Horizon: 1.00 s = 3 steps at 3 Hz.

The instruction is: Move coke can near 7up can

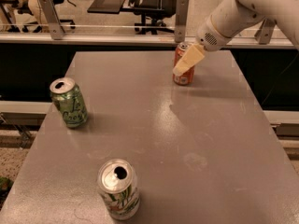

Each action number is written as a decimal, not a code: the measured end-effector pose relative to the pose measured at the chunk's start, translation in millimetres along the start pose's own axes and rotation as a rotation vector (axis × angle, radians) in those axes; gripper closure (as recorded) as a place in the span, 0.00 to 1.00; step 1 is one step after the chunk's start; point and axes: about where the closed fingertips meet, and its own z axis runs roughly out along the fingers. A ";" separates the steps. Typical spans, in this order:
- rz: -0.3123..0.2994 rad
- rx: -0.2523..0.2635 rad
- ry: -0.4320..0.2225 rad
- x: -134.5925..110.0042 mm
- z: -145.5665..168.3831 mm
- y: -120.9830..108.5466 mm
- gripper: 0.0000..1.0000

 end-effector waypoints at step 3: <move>-0.052 -0.053 -0.047 -12.7 -19.7 34.5 0.88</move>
Offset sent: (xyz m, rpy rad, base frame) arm -0.0234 0.0188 0.0206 0.0549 -0.0094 0.0570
